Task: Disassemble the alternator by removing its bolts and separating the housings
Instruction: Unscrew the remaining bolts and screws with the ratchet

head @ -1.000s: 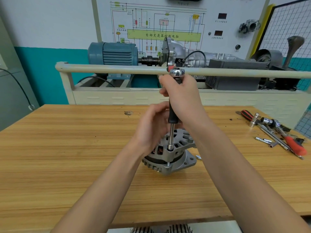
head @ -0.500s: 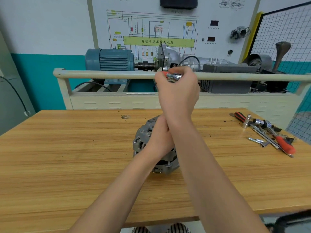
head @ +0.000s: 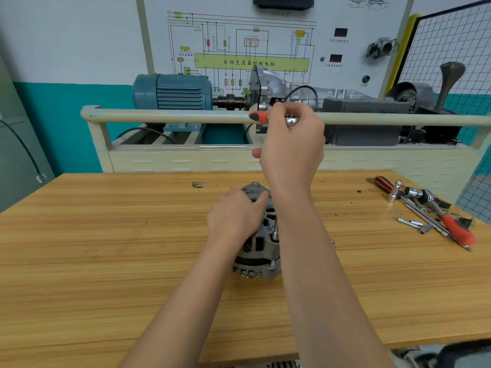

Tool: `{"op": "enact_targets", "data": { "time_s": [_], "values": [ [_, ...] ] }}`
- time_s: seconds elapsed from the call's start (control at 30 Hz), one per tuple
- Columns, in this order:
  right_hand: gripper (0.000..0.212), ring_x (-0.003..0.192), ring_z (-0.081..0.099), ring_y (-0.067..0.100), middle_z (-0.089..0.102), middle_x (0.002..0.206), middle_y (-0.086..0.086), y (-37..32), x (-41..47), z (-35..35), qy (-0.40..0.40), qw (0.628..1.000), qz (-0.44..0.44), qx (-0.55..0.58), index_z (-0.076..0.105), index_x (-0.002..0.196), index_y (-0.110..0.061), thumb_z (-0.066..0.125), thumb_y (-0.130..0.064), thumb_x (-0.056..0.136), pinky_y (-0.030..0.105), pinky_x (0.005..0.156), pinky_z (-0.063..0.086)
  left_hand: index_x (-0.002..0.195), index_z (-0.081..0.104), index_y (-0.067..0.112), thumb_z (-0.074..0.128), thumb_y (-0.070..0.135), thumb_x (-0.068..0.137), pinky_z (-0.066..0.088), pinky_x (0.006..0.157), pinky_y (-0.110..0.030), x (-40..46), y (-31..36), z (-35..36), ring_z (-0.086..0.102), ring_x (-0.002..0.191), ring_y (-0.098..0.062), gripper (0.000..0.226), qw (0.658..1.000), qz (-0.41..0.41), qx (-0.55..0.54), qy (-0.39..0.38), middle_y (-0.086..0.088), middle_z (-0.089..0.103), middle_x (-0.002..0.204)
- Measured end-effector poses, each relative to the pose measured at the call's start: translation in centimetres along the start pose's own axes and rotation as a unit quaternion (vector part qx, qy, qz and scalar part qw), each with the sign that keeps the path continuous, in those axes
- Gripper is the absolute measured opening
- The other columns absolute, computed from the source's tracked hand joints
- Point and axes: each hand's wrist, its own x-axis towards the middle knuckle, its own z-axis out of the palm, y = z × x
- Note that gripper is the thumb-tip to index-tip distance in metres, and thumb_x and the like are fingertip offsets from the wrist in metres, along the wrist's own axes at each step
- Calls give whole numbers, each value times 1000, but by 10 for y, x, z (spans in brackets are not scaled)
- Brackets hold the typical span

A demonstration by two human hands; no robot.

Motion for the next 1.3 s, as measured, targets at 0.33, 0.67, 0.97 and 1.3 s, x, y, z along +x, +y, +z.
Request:
{"op": "enact_targets", "data": {
  "time_s": [0.33, 0.67, 0.97, 1.3],
  "values": [
    [43, 34, 21, 10, 21, 33, -12, 4, 4, 2, -35, 997, 6, 66, 55, 60, 8, 58, -20, 92, 20, 40, 23, 111, 59, 16, 42, 44, 88, 46, 73, -38, 13, -8, 3, 58, 93, -31, 40, 998, 63, 20, 15, -4, 63, 108],
    [33, 41, 21, 13, 27, 39, -9, 6, 6, -5, -98, 983, 30, 153, 45, 56, -8, 59, -9, 86, 24, 42, 20, 67, 43, 14, 44, 43, 92, 35, 56, -32, 10, -7, 2, 52, 67, -25, 38, 996, 84, -19, 33, -3, 50, 71],
    [39, 36, 18, 10, 27, 45, -1, 6, 8, -5, -223, 946, 66, 225, 47, 53, -19, 58, -6, 88, 15, 38, 18, 81, 58, 7, 45, 40, 87, 52, 69, -39, 17, -11, -1, 59, 74, -28, 36, 989, 138, -55, -1, -6, 65, 78],
    [50, 29, 15, 11, 23, 35, -6, 14, 22, -6, -462, 842, 73, 268, 55, 48, -21, 46, -17, 97, 14, 40, 17, 61, 36, 15, 45, 30, 92, 33, 54, -33, 25, -15, -6, 45, 61, -28, 35, 977, 205, -40, -32, -3, 47, 60]
  ]
}}
